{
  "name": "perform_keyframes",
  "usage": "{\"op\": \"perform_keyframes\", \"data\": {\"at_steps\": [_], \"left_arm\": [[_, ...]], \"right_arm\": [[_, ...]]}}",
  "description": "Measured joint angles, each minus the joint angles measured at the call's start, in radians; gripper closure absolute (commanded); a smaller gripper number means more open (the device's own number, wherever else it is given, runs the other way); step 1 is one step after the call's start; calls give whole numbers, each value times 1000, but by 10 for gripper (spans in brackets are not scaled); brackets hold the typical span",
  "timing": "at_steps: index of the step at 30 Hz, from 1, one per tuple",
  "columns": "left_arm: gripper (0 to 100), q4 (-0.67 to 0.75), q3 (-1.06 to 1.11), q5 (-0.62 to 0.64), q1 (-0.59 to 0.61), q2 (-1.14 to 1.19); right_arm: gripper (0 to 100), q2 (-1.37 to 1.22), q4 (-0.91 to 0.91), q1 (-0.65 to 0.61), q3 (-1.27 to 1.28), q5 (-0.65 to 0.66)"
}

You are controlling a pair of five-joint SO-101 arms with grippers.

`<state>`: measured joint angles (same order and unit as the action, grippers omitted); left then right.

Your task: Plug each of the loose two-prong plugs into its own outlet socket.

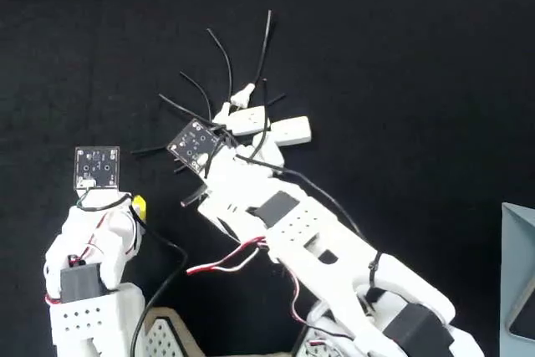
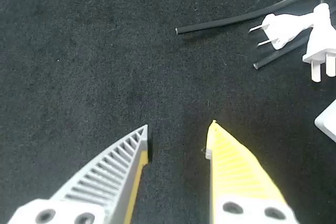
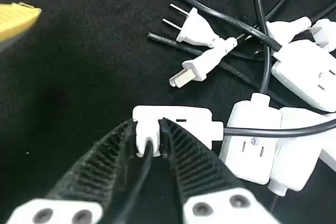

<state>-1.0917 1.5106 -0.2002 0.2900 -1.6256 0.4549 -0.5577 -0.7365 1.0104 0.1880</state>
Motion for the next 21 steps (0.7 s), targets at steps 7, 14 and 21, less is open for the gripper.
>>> {"op": "perform_keyframes", "data": {"at_steps": [7, 14, 21], "left_arm": [[816, 0, 5, 0, 0, 0], [816, 0, 5, 0, 0, 0], [816, 0, 5, 0, 0, 0]], "right_arm": [[987, -32, 12, -5, 2, 0], [987, -97, 48, -9, -2, -2], [987, -95, -21, -9, -25, 55]]}}
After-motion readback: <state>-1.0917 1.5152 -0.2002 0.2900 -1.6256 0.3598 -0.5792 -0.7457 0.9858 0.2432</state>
